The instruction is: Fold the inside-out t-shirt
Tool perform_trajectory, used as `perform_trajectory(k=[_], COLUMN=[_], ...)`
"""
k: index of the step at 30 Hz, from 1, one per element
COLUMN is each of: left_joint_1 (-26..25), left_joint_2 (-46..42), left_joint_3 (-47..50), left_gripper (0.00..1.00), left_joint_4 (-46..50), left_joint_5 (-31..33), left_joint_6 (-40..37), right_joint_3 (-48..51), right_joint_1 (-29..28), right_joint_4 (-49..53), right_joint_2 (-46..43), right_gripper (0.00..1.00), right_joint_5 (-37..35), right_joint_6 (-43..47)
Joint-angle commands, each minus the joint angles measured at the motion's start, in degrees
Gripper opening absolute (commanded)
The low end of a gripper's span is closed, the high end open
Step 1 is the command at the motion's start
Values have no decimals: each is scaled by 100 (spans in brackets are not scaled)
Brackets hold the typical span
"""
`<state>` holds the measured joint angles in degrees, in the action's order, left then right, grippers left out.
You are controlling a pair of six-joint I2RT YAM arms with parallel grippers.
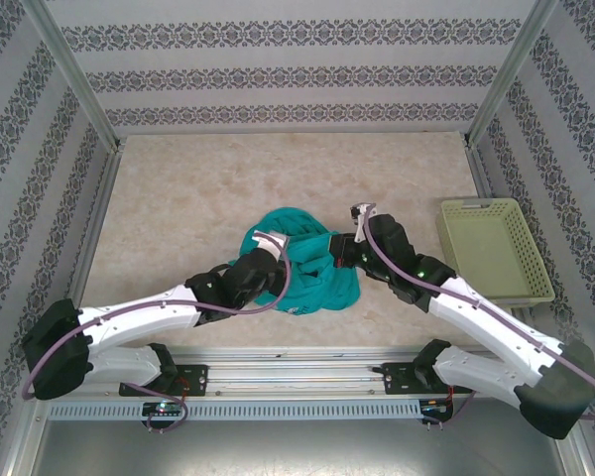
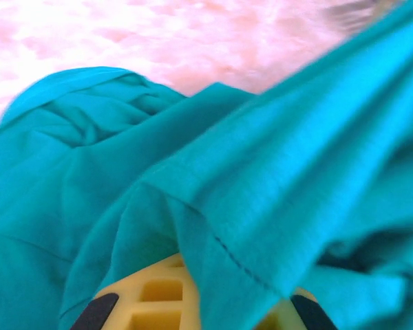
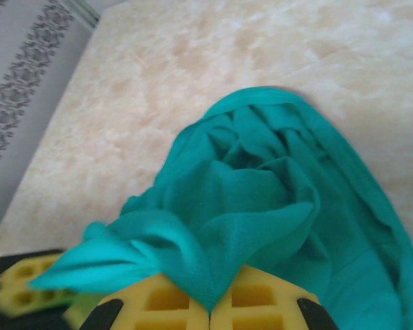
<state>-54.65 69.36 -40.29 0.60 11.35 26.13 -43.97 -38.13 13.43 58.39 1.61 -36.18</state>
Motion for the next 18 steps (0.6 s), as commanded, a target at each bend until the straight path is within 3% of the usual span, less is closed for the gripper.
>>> perform_trajectory(k=[1,7,12,18], left_joint_1=[34,34,84,130], left_joint_2=[-210,-210,-34,137], left_joint_3=[260,377,246,172], left_gripper=[0,0,0,0], left_joint_4=[-338,-587,-611,-794], left_joint_5=[-693,-943,-977,-1104], left_joint_6=[-239,-62,32,129], right_joint_3=[18,-427,-348,128], right_joint_1=[363,362,-409,-1291], right_joint_4=[-152,533,1181,956], right_joint_2=[341,740,-86,-557], right_gripper=[4,39,46,44], right_joint_5=[-306,-981,-1560,-1150], right_joint_6=[347,817,711,-396])
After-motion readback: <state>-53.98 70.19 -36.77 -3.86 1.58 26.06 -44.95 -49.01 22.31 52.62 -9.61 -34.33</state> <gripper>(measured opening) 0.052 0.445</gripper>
